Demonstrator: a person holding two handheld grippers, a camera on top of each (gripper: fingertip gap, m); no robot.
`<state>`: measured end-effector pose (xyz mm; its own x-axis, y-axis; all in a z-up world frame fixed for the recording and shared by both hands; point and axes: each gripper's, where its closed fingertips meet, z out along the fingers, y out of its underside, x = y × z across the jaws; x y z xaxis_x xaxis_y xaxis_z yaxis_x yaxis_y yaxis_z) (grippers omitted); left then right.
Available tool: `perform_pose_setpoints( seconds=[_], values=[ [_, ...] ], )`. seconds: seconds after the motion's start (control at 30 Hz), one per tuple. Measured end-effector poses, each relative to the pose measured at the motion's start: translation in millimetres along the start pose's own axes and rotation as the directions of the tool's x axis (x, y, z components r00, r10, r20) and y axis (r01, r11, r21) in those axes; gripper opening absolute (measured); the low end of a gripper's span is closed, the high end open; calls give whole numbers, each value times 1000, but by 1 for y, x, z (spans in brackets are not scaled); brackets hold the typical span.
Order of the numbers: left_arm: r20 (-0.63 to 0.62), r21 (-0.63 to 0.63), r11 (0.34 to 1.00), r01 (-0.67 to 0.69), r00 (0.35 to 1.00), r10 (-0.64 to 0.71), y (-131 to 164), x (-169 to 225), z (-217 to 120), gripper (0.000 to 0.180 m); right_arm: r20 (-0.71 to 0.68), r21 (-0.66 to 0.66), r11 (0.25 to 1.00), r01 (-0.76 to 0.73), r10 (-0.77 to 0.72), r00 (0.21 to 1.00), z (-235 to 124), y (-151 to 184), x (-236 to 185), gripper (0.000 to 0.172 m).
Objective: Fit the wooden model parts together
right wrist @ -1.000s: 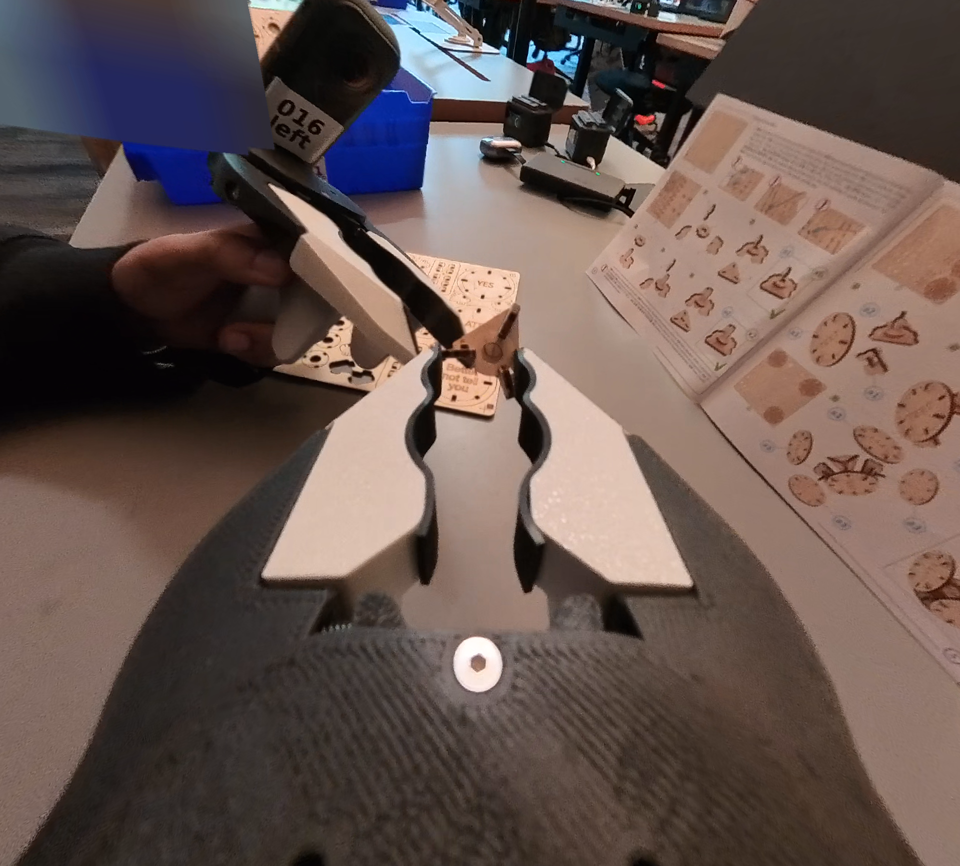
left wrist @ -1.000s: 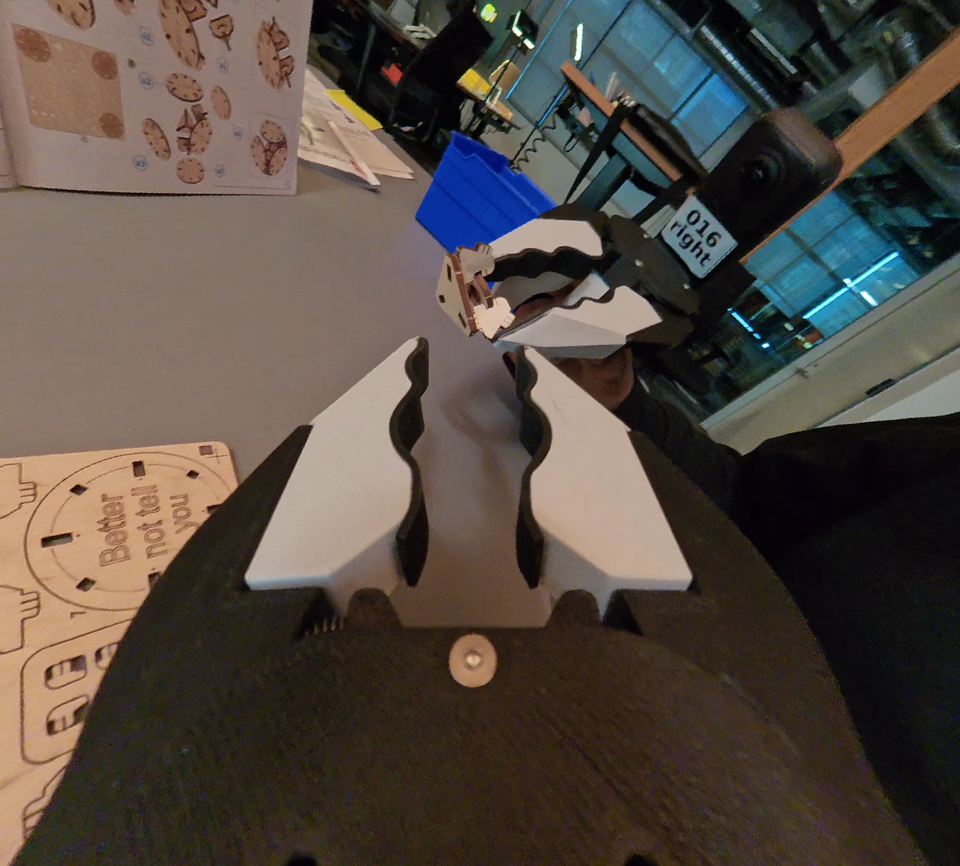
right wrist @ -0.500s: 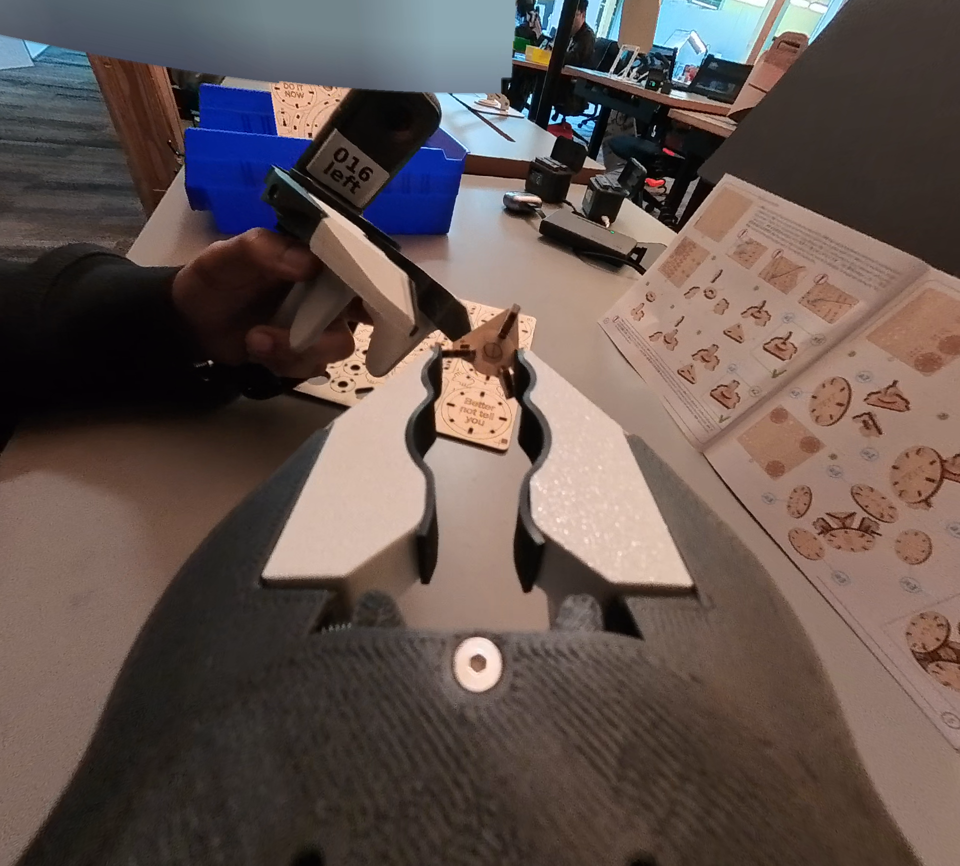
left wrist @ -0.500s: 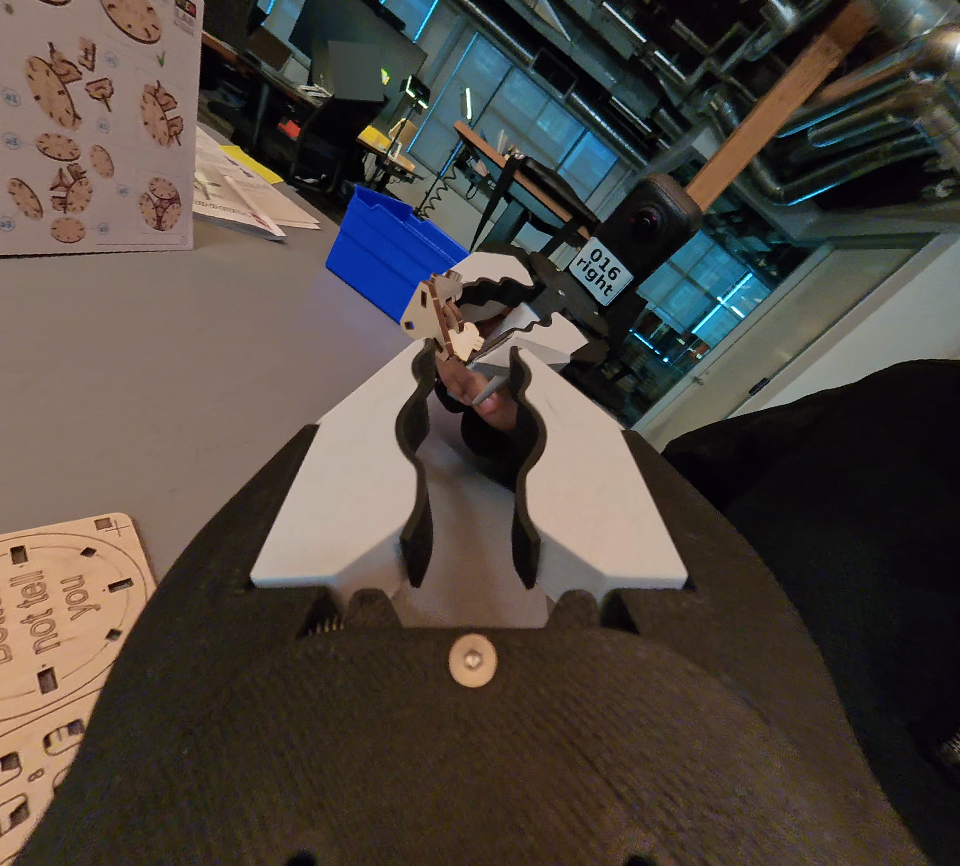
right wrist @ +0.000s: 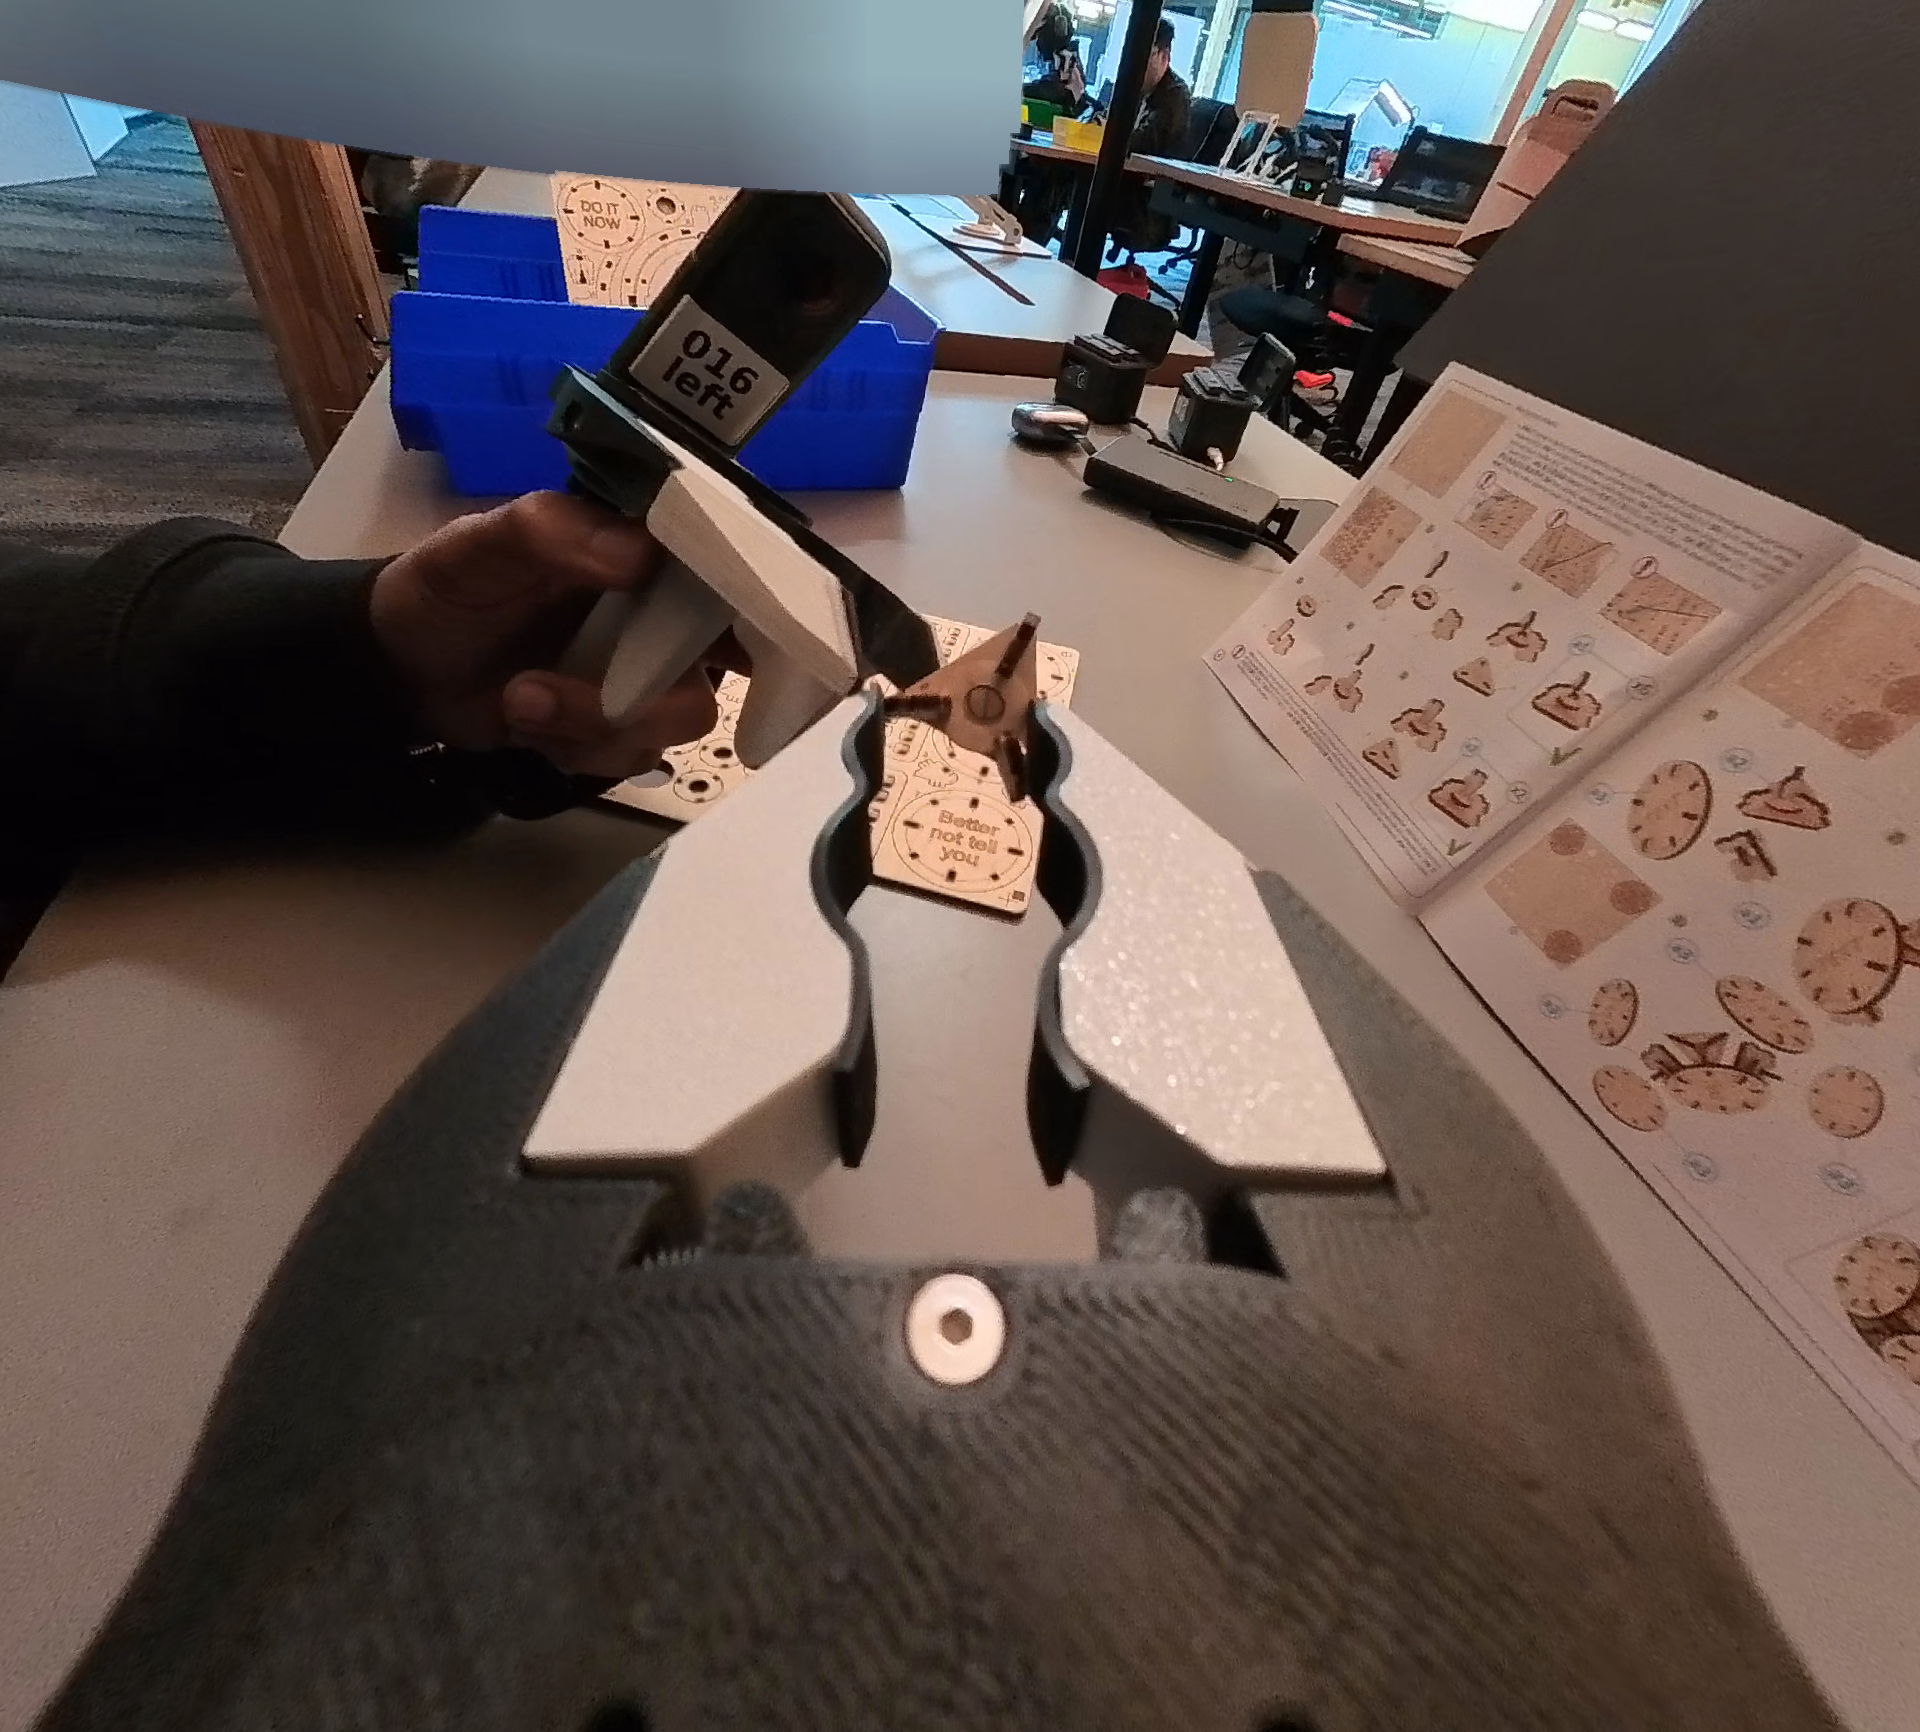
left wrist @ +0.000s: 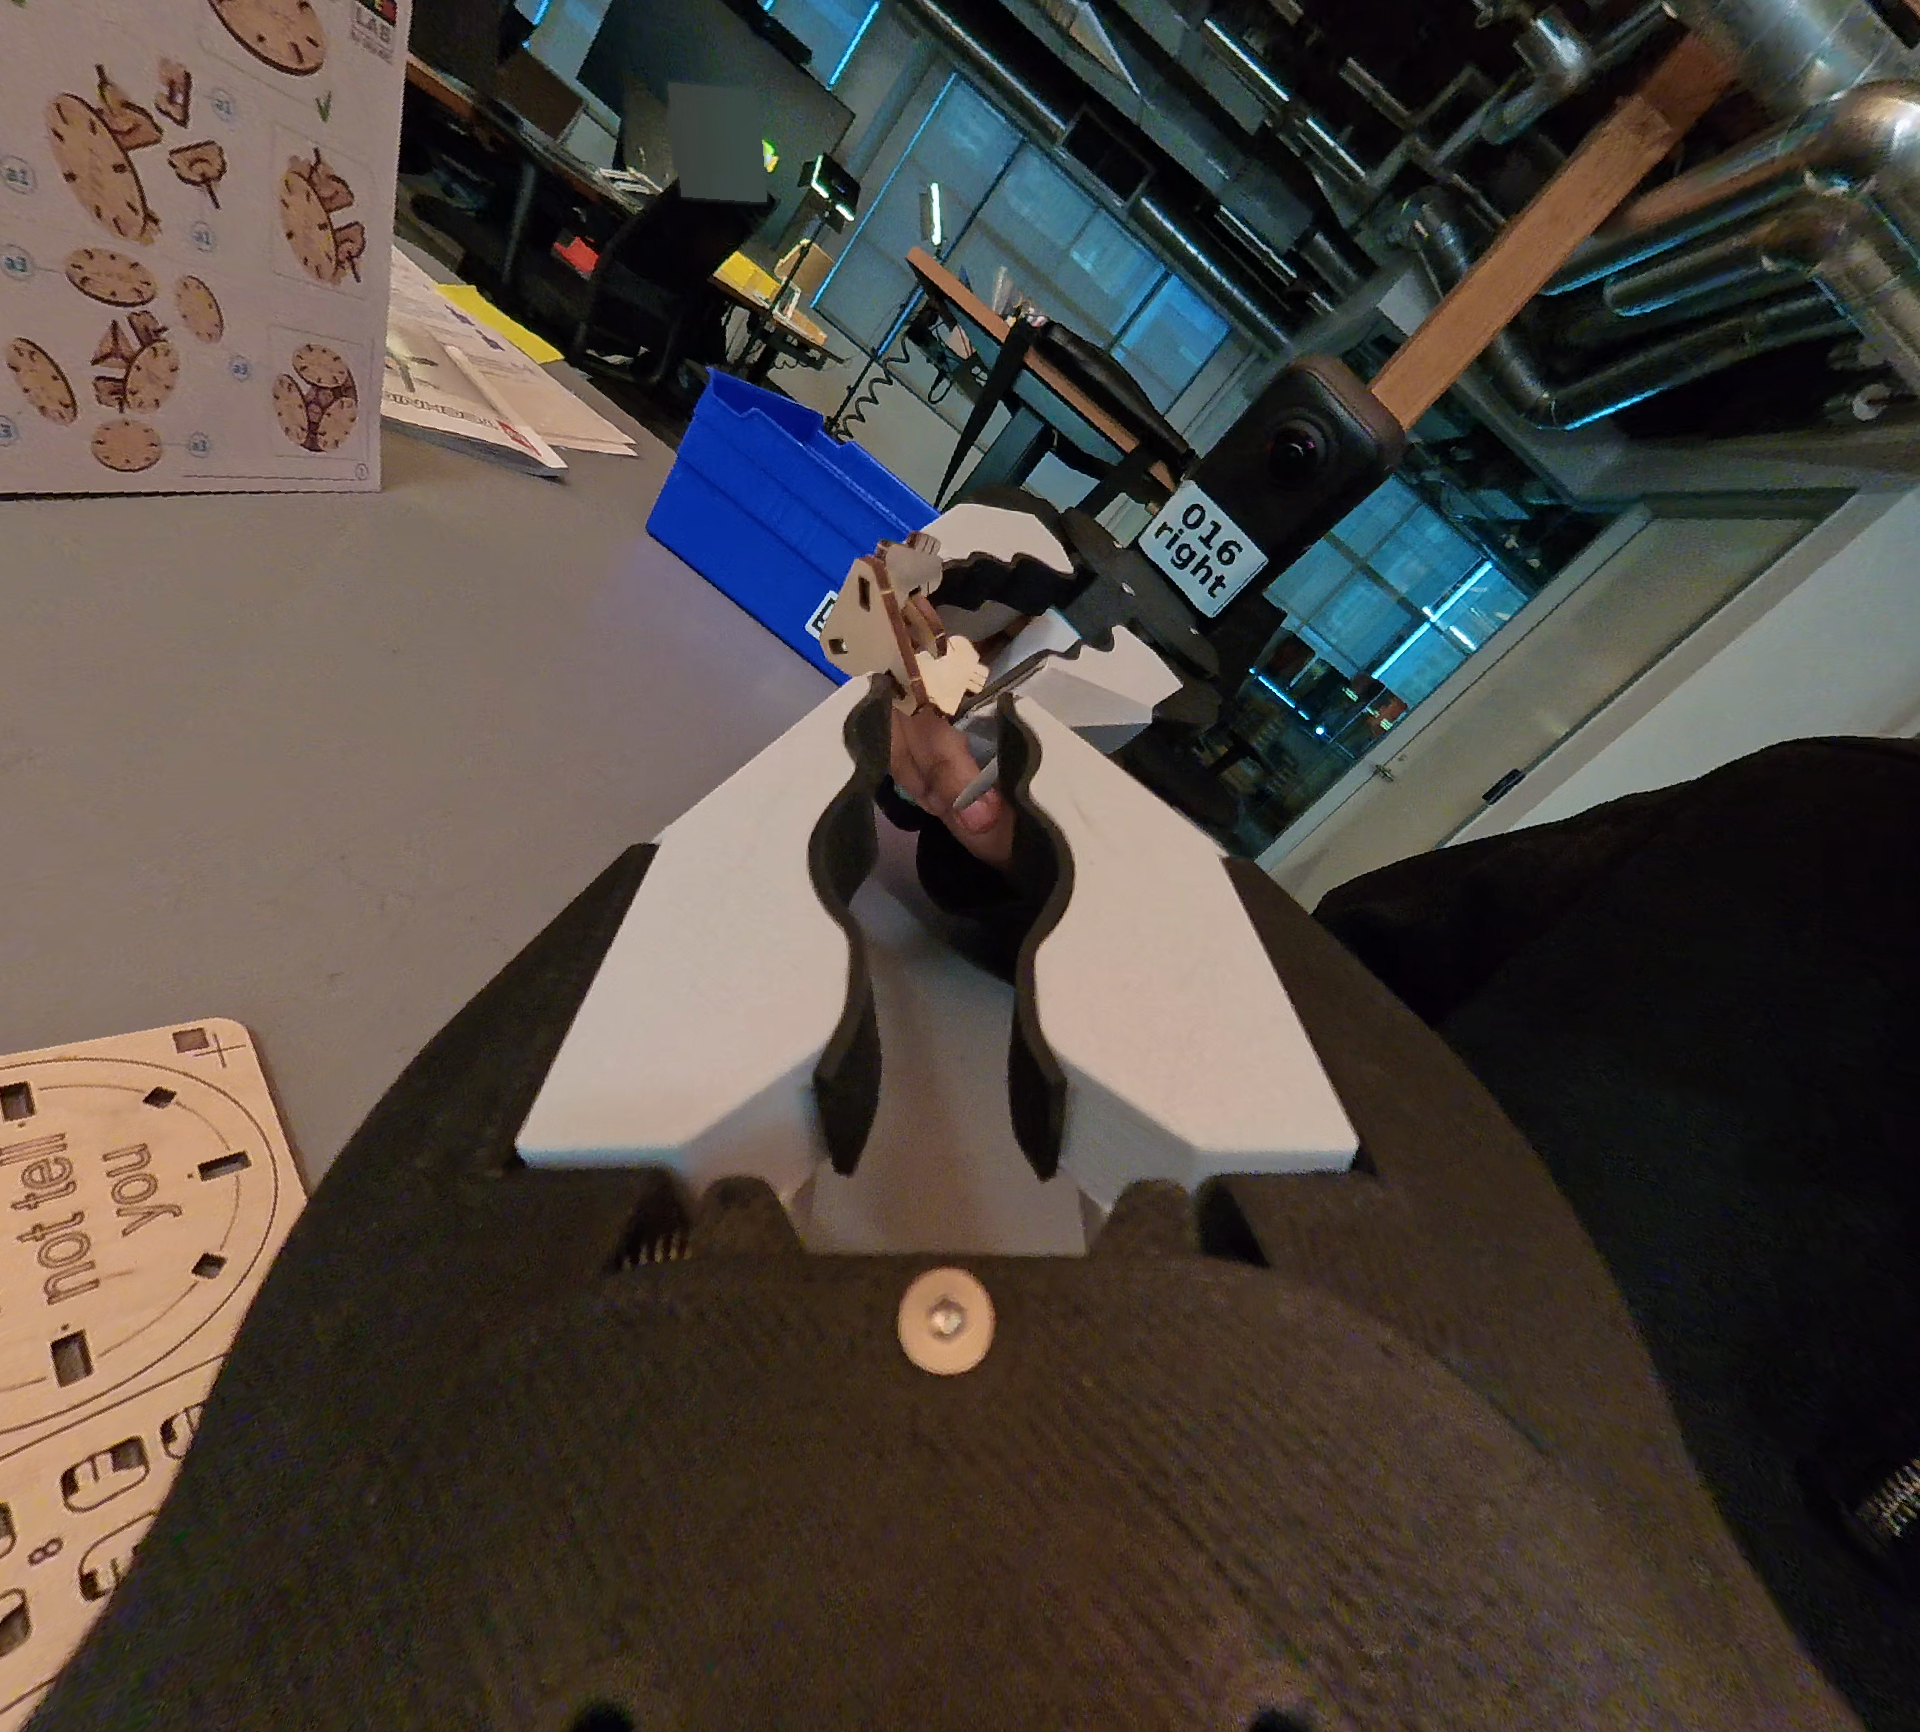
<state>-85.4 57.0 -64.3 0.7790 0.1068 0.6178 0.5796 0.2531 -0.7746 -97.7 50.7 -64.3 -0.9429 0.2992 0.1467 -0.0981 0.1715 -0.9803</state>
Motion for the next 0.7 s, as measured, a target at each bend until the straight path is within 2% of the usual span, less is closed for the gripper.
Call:
perform_pose_setpoints(
  seconds=[0.27, 0.43, 0.5, 0.63, 0.7],
  values=[
    [-57, 26, 999, 35, 998, -33, -5, 5, -3, 11, 51, 56, 993, -101, 98, 994, -2, -6, -1, 25],
    [-114, 68, 984, 167, 981, -159, -11, 2, -9, 16, 32, 40, 998, -56, 55, 998, -3, -7, -1, 25],
    [-138, 64, 979, 192, 974, -182, -11, 4, -9, 12, 25, 22, 999, -41, 41, 999, -1, -5, -2, 25],
    [-46, 41, 989, 139, 990, -137, -5, -6, -7, 0, -6, -24, 1000, 10, -11, 1000, 1, 1, -2, 25],
    [-22, 33, 989, 142, 990, -141, -3, -10, -7, 0, -28, -55, 997, 50, -51, 998, 3, 4, -1, 25]
  ],
)
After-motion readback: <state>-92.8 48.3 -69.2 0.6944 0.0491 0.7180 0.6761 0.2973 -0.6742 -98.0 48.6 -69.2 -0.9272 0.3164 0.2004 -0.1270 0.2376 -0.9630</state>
